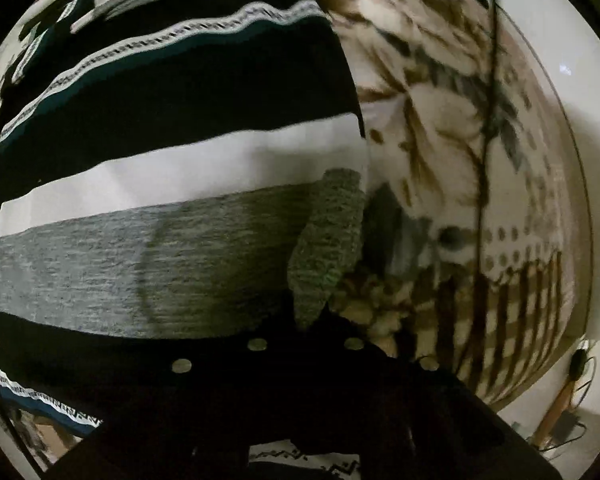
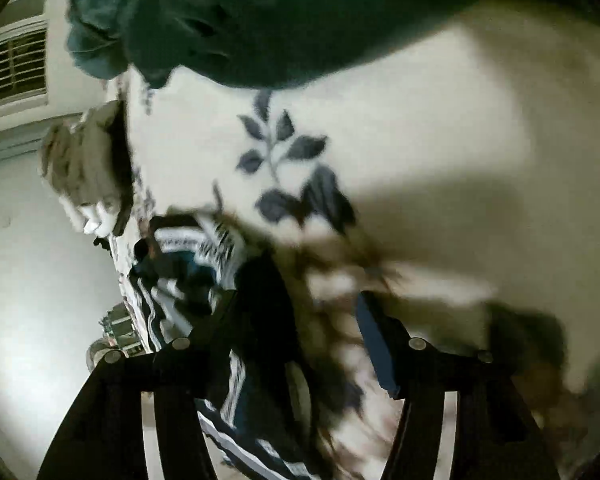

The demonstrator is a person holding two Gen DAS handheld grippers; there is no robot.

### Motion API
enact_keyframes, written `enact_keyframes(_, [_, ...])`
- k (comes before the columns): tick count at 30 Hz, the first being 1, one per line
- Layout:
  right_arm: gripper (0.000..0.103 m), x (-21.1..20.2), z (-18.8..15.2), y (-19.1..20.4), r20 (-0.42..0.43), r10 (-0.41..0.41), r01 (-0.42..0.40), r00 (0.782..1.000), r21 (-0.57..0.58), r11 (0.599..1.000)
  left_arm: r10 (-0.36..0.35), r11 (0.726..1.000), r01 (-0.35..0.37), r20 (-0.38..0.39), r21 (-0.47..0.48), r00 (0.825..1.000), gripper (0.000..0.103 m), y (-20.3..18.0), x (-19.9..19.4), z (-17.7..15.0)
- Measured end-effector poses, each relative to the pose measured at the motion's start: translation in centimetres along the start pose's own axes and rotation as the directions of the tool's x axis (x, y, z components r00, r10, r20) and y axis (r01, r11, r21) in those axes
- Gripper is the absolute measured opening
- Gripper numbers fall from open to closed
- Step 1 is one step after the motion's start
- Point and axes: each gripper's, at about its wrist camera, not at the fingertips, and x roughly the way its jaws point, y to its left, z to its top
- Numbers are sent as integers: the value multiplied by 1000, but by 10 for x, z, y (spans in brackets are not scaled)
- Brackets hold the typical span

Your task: Fold small clothes

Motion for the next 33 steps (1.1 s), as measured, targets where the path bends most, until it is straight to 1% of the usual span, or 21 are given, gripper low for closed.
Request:
enact_keyframes(1, [50, 2, 0, 5, 18, -14, 15, 1000, -20, 1000, -11, 1000, 11, 13, -6, 1000, 5, 3, -7, -2])
enact_keyframes(2, [31, 1, -1, 12, 39, -28, 30, 999, -40, 999, -23, 1000, 23, 23, -12, 999, 5, 6, -14, -4])
enact_keyframes(3, [7, 0, -2, 17, 41, -39, 41, 998, -44, 998, -34, 999, 35, 45, -19, 998, 5, 10, -25, -6])
enact_keyframes(6, [6, -10, -6, 38, 71, -83, 88, 994, -81, 993, -49, 998, 53, 100, -36, 994, 5, 23, -55, -12])
enact_keyframes(9, [6, -26, -8, 64, 88, -124, 133, 988, -116, 984, -67, 991, 83, 144, -109, 987, 5, 54, -84, -13])
enact_keyframes(11, [6, -33, -11, 88, 103, -145, 159, 984, -147, 976, -75, 979, 106, 174, -176, 982, 5, 86, -104, -8])
enact_keyframes(13, [6, -39, -15, 121, 116, -163, 182, 980, -186, 966, -75, 964, 123, 203, -236, 976, 5, 114, -121, -10])
enact_keyframes(15, [6, -40, -20, 159, 129, -185, 211, 974, -234, 949, -82, 940, 150, 224, -307, 971, 5, 148, -136, -16])
enact_keyframes(17, [6, -34, -27, 197, 130, -200, 230, 971, -280, 932, -89, 919, 168, 227, -357, 970, 5, 176, -141, -24])
enact_keyframes(19, [6, -17, -37, 244, 122, -221, 250, 968, -330, 910, -86, 894, 178, 232, -412, 969, 5, 211, -145, -36])
enact_keyframes(20, [6, -1, -44, 271, 117, -236, 263, 965, -360, 895, -84, 881, 182, 234, -438, 969, 5, 227, -146, -42])
enact_keyframes(21, [6, 10, -49, 289, 116, -249, 274, 962, -380, 883, -84, 862, 190, 238, -469, 968, 5, 242, -145, -49])
enact_keyframes(23, [6, 51, -63, 337, 112, -287, 307, 951, -429, 850, -95, 827, 209, 237, -521, 967, 5, 273, -139, -62])
enact_keyframes(24, [6, 67, -69, 351, 115, -303, 321, 946, -446, 836, -101, 804, 222, 242, -551, 965, 5, 292, -135, -69])
enact_keyframes(26, [6, 111, -79, 385, 117, -340, 353, 933, -476, 806, -116, 783, 237, 240, -576, 964, 5, 316, -129, -77])
enact_keyframes(27, [6, 137, -84, 403, 118, -365, 375, 923, -485, 790, -119, 769, 245, 245, -591, 962, 5, 329, -126, -82])
enact_keyframes(29, [6, 177, -92, 426, 124, -407, 412, 905, -494, 765, -133, 746, 261, 246, -613, 960, 5, 356, -119, -91])
enact_keyframes(30, [5, 203, -96, 438, 132, -435, 439, 891, -502, 745, -139, 737, 268, 248, -620, 959, 5, 366, -116, -94])
enact_keyframes(32, [5, 236, -101, 452, 141, -469, 470, 872, -509, 721, -158, 727, 279, 243, -628, 957, 5, 384, -108, -98])
enact_keyframes(33, [5, 257, -104, 458, 147, -492, 491, 858, -512, 705, -164, 721, 283, 241, -632, 957, 5, 393, -103, -101])
